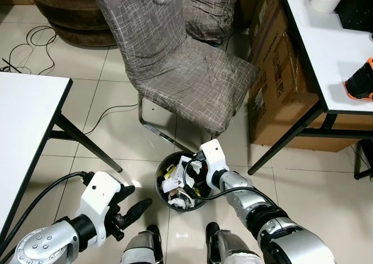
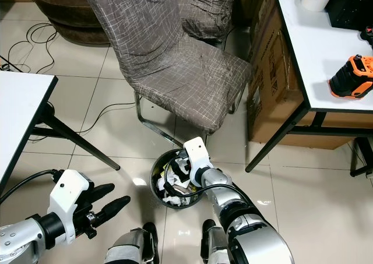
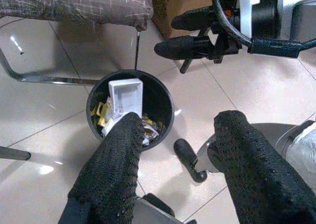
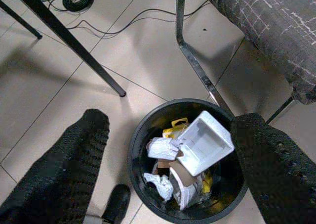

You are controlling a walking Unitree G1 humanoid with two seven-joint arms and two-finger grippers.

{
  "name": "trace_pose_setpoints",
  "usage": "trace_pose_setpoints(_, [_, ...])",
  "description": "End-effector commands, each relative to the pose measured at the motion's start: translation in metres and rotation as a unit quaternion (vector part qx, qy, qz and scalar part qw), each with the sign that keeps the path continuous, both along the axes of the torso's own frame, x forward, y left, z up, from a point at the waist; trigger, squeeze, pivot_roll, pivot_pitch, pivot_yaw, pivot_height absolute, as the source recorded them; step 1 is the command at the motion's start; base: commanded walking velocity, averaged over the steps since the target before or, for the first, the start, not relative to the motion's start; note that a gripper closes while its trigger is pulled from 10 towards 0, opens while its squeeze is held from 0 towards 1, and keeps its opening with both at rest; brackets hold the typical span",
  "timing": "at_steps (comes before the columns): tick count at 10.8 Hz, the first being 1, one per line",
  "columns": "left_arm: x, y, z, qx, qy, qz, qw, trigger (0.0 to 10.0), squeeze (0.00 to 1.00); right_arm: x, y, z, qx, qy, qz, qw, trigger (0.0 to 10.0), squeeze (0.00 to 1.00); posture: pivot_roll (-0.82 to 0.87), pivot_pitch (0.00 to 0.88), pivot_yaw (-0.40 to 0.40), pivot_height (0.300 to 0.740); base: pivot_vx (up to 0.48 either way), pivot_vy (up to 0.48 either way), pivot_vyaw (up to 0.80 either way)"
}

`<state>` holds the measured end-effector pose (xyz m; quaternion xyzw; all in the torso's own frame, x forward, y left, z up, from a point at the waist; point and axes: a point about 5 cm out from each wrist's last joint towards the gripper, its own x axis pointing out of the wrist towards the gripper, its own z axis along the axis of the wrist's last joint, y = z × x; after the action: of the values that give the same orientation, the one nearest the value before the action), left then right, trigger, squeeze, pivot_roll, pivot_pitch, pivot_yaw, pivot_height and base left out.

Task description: Picking trash to rubbish bin

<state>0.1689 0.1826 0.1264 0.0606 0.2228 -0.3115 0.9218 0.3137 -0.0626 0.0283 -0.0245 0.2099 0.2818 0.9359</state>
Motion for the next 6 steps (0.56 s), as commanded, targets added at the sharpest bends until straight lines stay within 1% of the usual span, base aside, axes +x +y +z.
trace_pose_setpoints(1, [-0.003, -0.001, 0.002, -0.001, 0.003, -0.006, 1.000, 10.0, 0.00, -0.004, 0.000, -0.005, -0.002, 0.011, 0.004, 1.000, 10.0, 1.00, 0.10, 0.309, -0.007, 0.740, 0.000, 0.000, 0.00])
trace_pose_setpoints(4, [-0.003, -0.001, 0.002, -0.001, 0.003, -0.006, 1.000, 10.0, 0.00, -0.004, 0.000, -0.005, -0.002, 0.011, 0.004, 1.000, 10.0, 1.00, 0.10, 0.309, -0.007, 0.740, 0.000, 0.000, 0.00])
trace_pose_setpoints(5, [0.009, 0.003, -0.009, -0.005, -0.002, 0.050, 0.999, 10.0, 0.00, -0.003, -0.010, -0.005, 0.002, 0.005, -0.023, 1.000, 10.0, 0.00, 0.03, 0.213, -0.021, 0.740, 0.000, 0.000, 0.00])
trace_pose_setpoints(6, [0.038, -0.003, -0.031, -0.008, -0.015, 0.136, 0.991, 10.0, 0.00, -0.007, -0.043, -0.001, 0.009, -0.024, -0.088, 0.996, 10.0, 0.00, -0.01, 0.173, -0.020, 0.740, 0.000, 0.000, 0.00])
